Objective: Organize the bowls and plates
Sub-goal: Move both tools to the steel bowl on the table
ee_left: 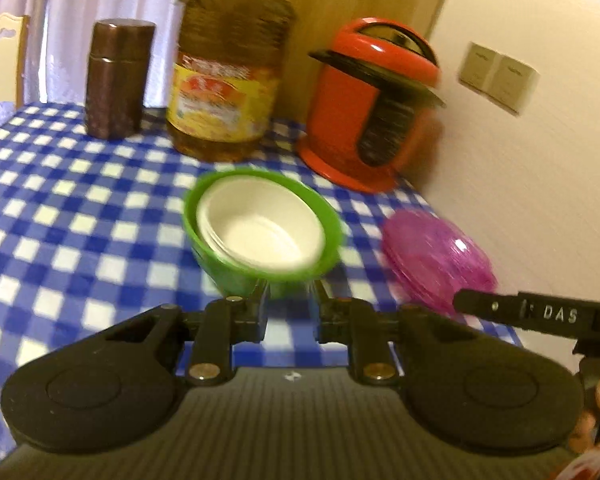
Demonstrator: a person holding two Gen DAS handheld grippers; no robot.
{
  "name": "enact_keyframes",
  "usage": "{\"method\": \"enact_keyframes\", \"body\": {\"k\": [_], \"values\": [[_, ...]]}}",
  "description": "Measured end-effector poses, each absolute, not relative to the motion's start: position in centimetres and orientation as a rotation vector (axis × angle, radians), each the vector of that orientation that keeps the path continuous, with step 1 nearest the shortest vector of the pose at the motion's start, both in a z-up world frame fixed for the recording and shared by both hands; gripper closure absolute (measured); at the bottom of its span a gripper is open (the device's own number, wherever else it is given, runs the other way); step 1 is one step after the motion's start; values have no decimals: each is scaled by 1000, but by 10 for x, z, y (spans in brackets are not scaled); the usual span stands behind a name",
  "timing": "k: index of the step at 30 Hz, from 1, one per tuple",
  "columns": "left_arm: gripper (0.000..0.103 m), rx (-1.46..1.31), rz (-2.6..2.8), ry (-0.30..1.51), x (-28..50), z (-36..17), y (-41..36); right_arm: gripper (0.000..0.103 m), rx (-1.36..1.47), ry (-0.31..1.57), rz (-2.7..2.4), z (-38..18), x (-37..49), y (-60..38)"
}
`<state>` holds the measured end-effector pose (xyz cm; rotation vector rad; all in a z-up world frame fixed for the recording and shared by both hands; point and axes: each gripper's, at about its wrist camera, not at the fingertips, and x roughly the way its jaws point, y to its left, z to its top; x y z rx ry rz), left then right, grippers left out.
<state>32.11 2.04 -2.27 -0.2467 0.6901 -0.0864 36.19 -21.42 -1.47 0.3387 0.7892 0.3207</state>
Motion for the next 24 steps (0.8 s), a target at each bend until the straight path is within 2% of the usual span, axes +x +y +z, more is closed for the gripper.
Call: {"method": "enact_keyframes", "body": {"k": [13,24], "values": [[83,-254,-216,771,251,-38,-53,57,421,778,121,-16,253,-300],[81,-241,-286,790,232,-46,-89,57,413,827,127,-33,210,-320]]}}
